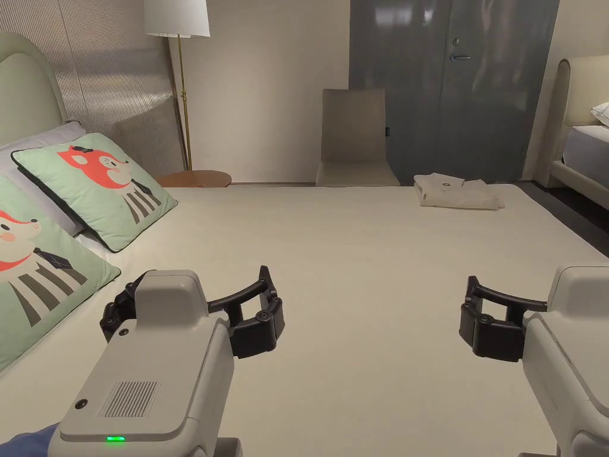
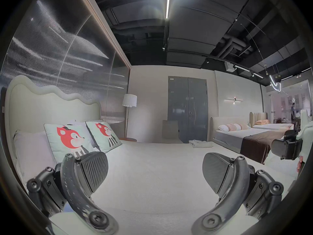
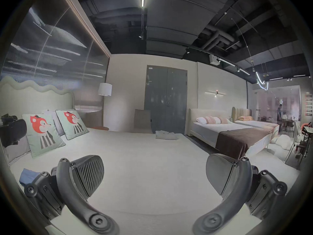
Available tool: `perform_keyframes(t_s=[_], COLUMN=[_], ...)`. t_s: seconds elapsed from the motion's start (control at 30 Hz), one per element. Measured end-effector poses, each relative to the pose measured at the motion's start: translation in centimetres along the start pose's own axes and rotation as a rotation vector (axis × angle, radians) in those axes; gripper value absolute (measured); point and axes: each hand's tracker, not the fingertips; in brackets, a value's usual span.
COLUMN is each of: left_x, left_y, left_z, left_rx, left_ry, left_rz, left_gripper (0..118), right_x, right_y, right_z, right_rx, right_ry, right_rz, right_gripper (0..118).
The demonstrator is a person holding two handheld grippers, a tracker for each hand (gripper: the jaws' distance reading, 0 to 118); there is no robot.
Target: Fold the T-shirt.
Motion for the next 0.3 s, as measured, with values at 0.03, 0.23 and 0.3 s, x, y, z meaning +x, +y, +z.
perform_keyframes(t_s=[0.03, 0.23, 0.3], left_x=[0.03, 0.22, 0.24], left_y=[-0.01, -0.10, -0.13], left_z=[0.01, 0.03, 0.04], left_rx=[-0.001, -0.007, -0.008], left_ry=[-0.001, -0.009, -0.011], left_rz=[0.000, -0.004, -0.004], left_gripper=[111, 111, 111], right_x=[0.01, 0.00, -0.03], right_y=[0.02, 0.26, 0.24], right_z=[0.02, 0.14, 0.20], right_rx=[0.002, 0.001, 0.000], right_ry=[-0.001, 0.004, 0.010], right_rz=[0.001, -0.014, -0.011], right_gripper=[118, 118, 118])
